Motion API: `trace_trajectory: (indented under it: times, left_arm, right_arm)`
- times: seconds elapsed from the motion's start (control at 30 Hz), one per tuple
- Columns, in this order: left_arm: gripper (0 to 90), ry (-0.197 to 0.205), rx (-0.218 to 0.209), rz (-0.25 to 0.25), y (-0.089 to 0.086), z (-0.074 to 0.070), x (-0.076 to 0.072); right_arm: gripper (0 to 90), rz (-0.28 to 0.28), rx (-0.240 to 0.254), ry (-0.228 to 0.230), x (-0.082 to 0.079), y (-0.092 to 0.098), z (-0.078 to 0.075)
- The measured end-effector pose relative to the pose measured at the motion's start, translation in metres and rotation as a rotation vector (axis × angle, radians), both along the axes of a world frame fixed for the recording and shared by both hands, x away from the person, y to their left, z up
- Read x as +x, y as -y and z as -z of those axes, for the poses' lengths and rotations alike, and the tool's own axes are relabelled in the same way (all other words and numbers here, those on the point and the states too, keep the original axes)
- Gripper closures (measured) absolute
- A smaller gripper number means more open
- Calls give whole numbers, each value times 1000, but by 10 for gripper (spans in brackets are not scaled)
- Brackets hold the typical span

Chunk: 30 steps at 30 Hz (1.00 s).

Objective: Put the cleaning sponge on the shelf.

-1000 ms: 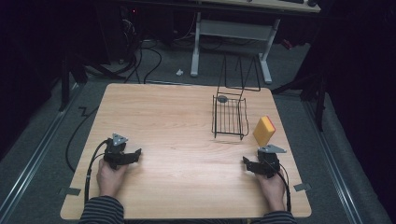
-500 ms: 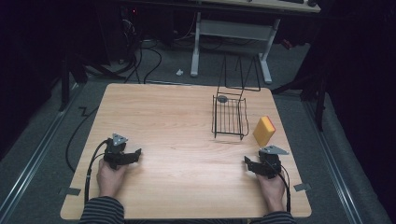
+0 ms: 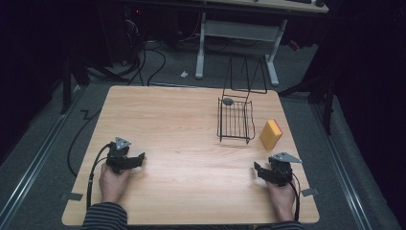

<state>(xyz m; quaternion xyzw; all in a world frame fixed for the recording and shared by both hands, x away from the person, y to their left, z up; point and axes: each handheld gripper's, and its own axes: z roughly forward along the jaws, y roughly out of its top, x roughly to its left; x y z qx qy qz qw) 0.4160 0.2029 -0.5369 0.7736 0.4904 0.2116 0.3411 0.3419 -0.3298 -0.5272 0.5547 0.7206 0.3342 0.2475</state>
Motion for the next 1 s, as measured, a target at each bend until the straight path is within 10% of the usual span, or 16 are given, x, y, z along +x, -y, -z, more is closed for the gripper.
trace_trajectory:
  times: [1.0]
  left_arm:
    - [225,-3,0,3,0,0,0]
  right_arm:
    - [331,87,33,60,-12,26,-17]
